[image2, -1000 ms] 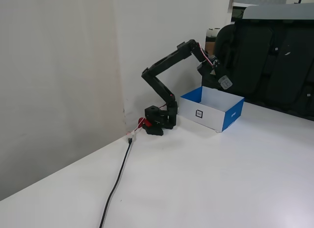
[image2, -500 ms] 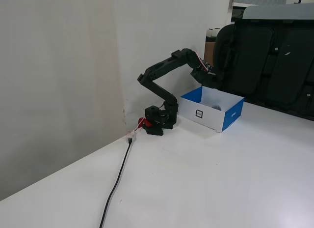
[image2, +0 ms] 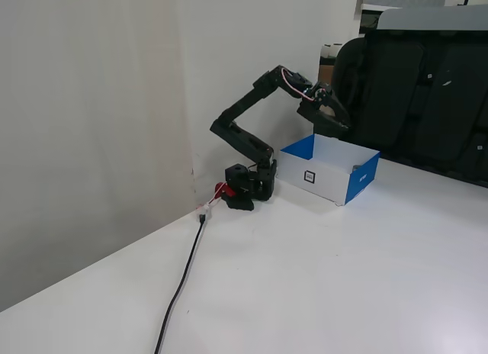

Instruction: Pick the gray block and keep it in the box.

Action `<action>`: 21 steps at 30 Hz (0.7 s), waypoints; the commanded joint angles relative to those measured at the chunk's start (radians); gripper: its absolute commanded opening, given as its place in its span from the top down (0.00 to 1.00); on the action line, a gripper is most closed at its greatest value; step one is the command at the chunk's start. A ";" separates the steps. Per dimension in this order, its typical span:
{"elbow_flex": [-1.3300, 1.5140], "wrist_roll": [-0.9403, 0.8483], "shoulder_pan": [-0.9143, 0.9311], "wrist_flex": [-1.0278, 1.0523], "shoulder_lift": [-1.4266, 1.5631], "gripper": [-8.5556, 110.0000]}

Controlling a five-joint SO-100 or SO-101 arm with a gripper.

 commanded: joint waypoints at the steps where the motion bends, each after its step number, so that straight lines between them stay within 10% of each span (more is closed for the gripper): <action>1: 0.026 -0.020 0.114 -0.080 0.094 0.93; 21: 0.923 -0.172 0.394 -0.511 0.819 0.93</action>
